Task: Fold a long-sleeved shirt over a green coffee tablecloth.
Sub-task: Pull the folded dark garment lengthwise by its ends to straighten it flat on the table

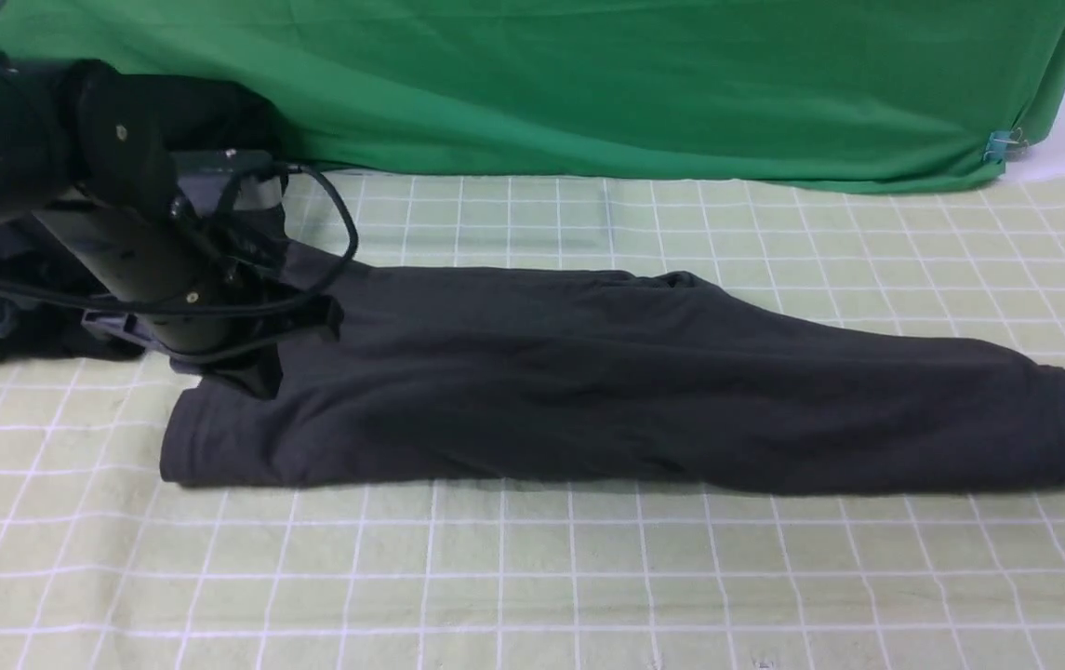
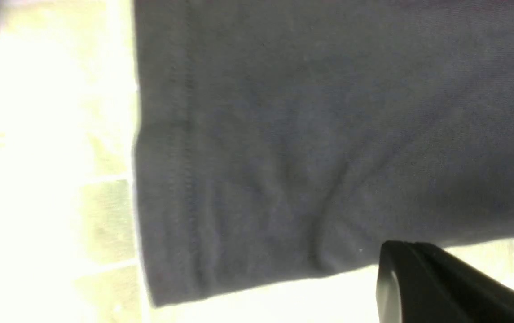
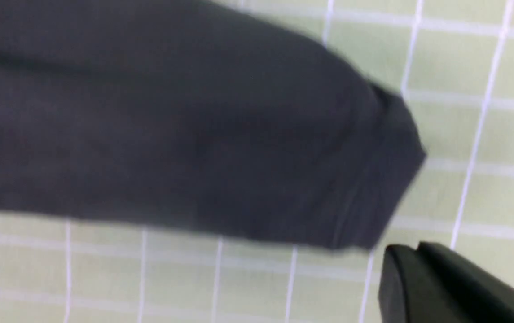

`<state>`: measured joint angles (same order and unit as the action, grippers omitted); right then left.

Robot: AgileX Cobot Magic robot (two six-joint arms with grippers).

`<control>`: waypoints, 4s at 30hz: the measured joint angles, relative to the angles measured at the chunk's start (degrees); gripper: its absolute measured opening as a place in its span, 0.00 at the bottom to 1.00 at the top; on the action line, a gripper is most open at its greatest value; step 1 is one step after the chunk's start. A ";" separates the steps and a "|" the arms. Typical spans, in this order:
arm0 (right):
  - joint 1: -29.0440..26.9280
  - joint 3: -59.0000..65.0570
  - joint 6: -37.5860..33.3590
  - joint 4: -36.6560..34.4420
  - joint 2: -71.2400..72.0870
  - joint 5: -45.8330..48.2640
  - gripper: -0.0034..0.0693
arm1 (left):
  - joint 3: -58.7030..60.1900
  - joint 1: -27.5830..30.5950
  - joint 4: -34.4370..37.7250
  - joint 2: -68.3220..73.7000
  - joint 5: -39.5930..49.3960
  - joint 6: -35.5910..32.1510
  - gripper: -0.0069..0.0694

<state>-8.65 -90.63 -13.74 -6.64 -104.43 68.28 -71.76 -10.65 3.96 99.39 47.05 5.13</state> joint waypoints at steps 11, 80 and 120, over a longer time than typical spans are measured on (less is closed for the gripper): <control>-0.75 15.76 2.10 0.53 -0.98 -15.46 0.74 | 2.02 0.04 -1.14 9.29 -3.40 0.05 0.09; 25.68 -15.39 -3.32 -12.20 -27.95 -27.54 0.07 | -6.79 -0.03 -2.14 14.82 0.74 9.79 0.09; 21.79 -12.11 -17.17 -18.82 -12.90 -22.33 0.55 | -9.13 2.61 -3.65 3.97 5.36 7.03 0.09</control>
<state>13.14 -102.74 -30.91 -25.46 -117.33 45.95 -80.89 -8.04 0.31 103.36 52.40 12.16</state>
